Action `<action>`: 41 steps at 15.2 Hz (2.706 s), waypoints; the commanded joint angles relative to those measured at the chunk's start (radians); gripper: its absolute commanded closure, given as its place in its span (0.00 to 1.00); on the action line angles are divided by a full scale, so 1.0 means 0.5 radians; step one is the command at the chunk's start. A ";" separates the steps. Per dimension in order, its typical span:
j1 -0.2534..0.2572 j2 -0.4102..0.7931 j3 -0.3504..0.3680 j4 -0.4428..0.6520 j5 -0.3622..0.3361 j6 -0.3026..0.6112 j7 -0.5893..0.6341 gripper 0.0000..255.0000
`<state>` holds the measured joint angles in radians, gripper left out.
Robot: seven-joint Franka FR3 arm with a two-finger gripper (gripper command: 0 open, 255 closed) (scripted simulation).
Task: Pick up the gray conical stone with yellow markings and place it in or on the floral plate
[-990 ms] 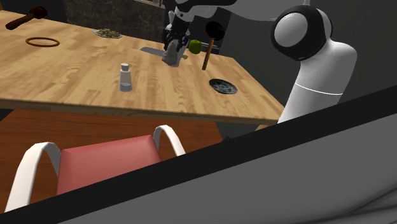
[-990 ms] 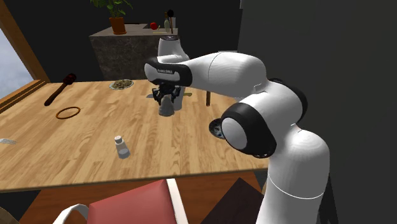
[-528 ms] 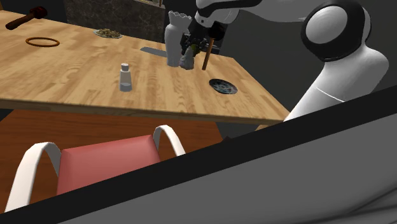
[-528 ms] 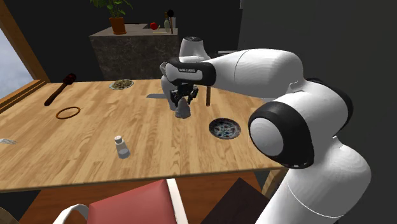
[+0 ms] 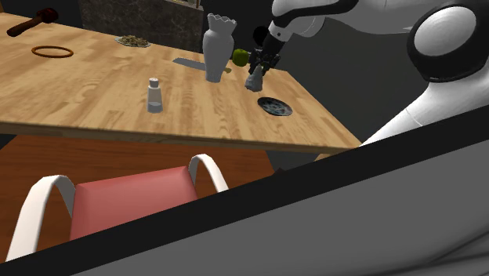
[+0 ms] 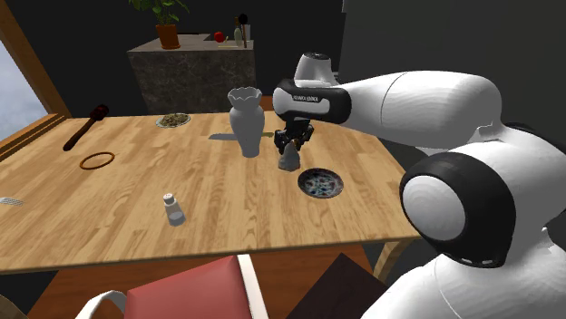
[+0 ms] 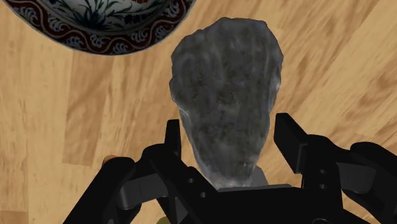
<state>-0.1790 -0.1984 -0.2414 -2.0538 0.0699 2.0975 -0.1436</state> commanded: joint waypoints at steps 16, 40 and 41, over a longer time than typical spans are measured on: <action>-0.159 -0.287 -0.229 -0.439 -0.060 0.135 -0.357 1.00; -0.187 -0.367 -0.224 -0.441 -0.087 0.058 -0.358 0.00; -0.187 -0.367 -0.224 -0.441 -0.087 0.058 -0.358 0.00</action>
<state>-0.2715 -0.3752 -0.3556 -2.2823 0.0289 2.1422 -0.3261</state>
